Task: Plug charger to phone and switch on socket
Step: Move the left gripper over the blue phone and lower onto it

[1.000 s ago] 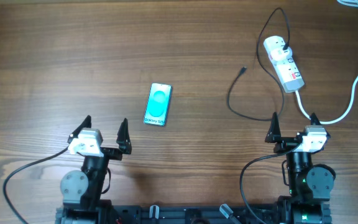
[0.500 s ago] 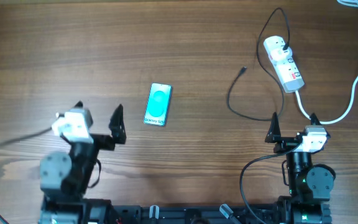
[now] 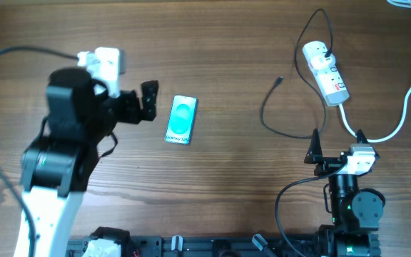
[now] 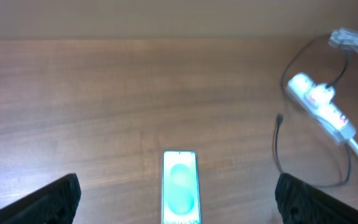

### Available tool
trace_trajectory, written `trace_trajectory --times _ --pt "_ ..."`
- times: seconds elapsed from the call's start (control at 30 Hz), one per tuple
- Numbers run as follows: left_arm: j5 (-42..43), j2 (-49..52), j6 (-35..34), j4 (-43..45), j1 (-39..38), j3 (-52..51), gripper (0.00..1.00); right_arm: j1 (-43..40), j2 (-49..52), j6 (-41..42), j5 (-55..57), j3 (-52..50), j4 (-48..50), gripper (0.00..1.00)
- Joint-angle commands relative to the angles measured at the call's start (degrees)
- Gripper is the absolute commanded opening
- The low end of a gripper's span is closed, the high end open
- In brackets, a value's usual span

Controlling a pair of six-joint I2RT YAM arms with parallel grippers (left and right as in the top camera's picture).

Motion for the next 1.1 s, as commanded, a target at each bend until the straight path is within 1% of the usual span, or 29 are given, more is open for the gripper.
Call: trace_trajectory --times 0.0,0.1,0.23,0.47,0.63,0.77,0.87,1.07 --pt "-5.7 5.6 0.9 -2.4 -3.8 2.8 1.0 -0.3 -0.6 -0.7 -0.7 -0.1 0.1 1.0" --pt "-7.2 9.5 0.9 -4.0 -6.2 2.8 1.0 -0.3 -0.6 -0.7 -0.7 -0.1 0.1 1.0" --pt "-7.2 14.3 0.9 -5.1 -7.8 2.7 1.0 -0.3 -0.6 -0.7 -0.7 -0.1 0.1 1.0" --pt "-1.9 21.8 0.9 -5.8 -7.9 2.7 1.0 -0.3 -0.6 -0.7 -0.7 -0.1 0.1 1.0" --pt "-1.7 27.5 1.1 -5.7 -7.9 2.6 1.0 -0.3 -0.6 -0.7 -0.7 -0.1 0.1 1.0" --pt "-1.8 32.7 4.2 -5.9 -7.9 2.6 1.0 -0.3 -0.6 -0.7 -0.7 -0.1 0.1 1.0" --pt "-2.2 36.6 4.4 -5.0 -7.9 2.6 1.0 -0.3 -0.6 -0.7 -0.7 -0.1 0.1 1.0" --pt "-2.2 41.4 5.5 -3.3 -7.9 2.6 1.0 -0.3 -0.6 -0.7 -0.7 -0.1 0.1 1.0"
